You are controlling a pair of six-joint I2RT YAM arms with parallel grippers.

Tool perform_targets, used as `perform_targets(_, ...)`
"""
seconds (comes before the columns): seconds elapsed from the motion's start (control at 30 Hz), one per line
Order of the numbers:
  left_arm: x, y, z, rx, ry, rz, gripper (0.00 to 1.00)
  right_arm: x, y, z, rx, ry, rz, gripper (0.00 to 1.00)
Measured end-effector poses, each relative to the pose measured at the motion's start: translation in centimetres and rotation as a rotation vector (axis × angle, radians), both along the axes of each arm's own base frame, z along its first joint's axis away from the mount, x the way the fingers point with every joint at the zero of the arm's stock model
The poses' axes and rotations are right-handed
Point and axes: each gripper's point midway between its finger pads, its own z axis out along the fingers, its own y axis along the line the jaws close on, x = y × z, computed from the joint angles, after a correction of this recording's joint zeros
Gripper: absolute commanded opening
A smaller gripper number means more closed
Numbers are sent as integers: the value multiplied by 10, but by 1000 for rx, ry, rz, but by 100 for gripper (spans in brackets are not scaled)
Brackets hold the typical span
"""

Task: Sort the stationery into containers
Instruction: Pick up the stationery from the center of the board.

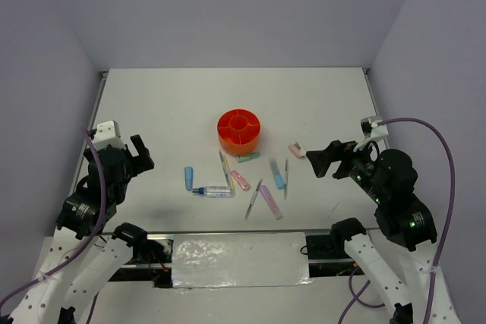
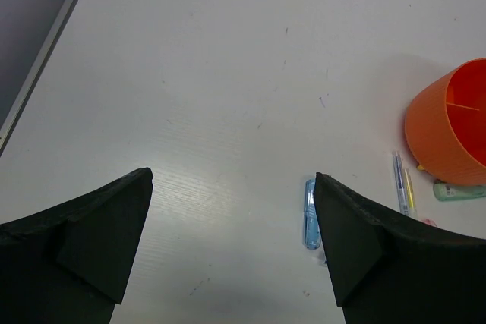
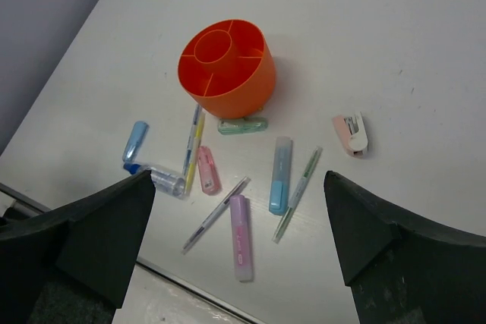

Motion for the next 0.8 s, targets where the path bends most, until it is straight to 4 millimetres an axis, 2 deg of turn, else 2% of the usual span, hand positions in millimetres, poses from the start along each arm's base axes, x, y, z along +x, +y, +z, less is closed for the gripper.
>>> perform_targets(0.27,0,1,0,2,1,5,99,2,1,0,1,-4,3,100)
perform_targets(0.33,0,1,0,3,2,5,99,4,5,0,6,-4,22,100)
perform_targets(0.43,1,0,-2,5,8,5,99,16,19,-10,-10,47,69,100)
perform_targets(0.5,2,0,-3,8,14,5,99,29,42,-28,-78,121,132,100)
perform_targets(0.57,3,0,-4,11,22,5,99,32,82,-49,-190,169,252,100)
perform_targets(0.67,3,0,-6,15,32,6,99,8,158,-85,-387,171,518,100)
perform_targets(0.73,4,0,-7,16,33,7,99,-14,194,-111,-531,147,675,98)
perform_targets(0.8,4,0,-6,16,33,8,99,-28,221,-135,-658,124,798,94)
